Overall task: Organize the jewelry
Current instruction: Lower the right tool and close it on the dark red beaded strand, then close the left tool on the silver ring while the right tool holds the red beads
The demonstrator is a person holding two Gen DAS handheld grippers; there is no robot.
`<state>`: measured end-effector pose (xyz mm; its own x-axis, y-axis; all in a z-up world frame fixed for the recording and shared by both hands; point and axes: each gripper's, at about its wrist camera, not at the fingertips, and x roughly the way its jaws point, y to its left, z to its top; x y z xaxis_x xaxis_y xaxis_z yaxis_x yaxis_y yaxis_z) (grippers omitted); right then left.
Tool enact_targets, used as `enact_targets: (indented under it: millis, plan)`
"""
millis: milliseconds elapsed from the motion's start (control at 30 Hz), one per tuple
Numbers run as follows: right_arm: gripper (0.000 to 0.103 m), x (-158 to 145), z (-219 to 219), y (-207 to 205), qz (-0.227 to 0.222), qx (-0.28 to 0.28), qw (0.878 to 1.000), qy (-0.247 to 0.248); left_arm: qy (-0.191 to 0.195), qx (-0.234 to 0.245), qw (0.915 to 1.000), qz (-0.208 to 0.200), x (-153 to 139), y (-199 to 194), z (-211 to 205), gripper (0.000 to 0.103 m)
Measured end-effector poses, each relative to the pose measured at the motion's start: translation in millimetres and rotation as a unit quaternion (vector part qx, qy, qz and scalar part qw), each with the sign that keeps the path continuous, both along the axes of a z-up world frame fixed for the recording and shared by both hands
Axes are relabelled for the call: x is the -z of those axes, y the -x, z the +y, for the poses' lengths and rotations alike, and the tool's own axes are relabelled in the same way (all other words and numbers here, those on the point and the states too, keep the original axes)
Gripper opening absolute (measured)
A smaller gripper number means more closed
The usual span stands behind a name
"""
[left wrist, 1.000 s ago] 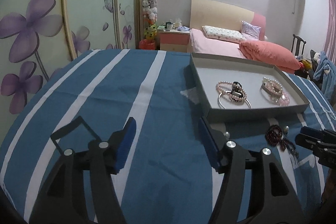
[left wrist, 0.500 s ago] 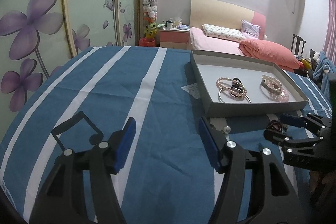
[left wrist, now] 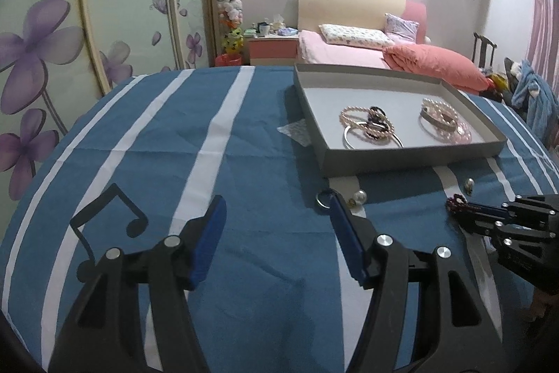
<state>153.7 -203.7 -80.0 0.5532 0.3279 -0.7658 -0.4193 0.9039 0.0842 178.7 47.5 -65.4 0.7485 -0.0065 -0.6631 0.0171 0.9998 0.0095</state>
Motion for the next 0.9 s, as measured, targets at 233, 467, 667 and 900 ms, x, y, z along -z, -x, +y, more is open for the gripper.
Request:
enact_targets:
  millis: [233,467,667,900]
  plan:
    - [0.010,0,-25,14,0.000,0.031,0.999,0.016,-0.013,0.038,0.9987,0.031,9,-10,-18,0.051]
    - [0.010,1,-37,10,0.003,0.051,0.999,0.010,-0.039,0.068,0.9943,0.073,23,-29,-35,0.042]
    - [0.010,2,-41,10,0.006,0.051,0.999,0.003,-0.047,0.068,0.9934,0.080,27,-42,-39,0.039]
    - [0.010,2,-42,9,0.007,0.053,0.999,0.001,-0.038,0.075,0.9930,0.082,26,-51,-41,0.028]
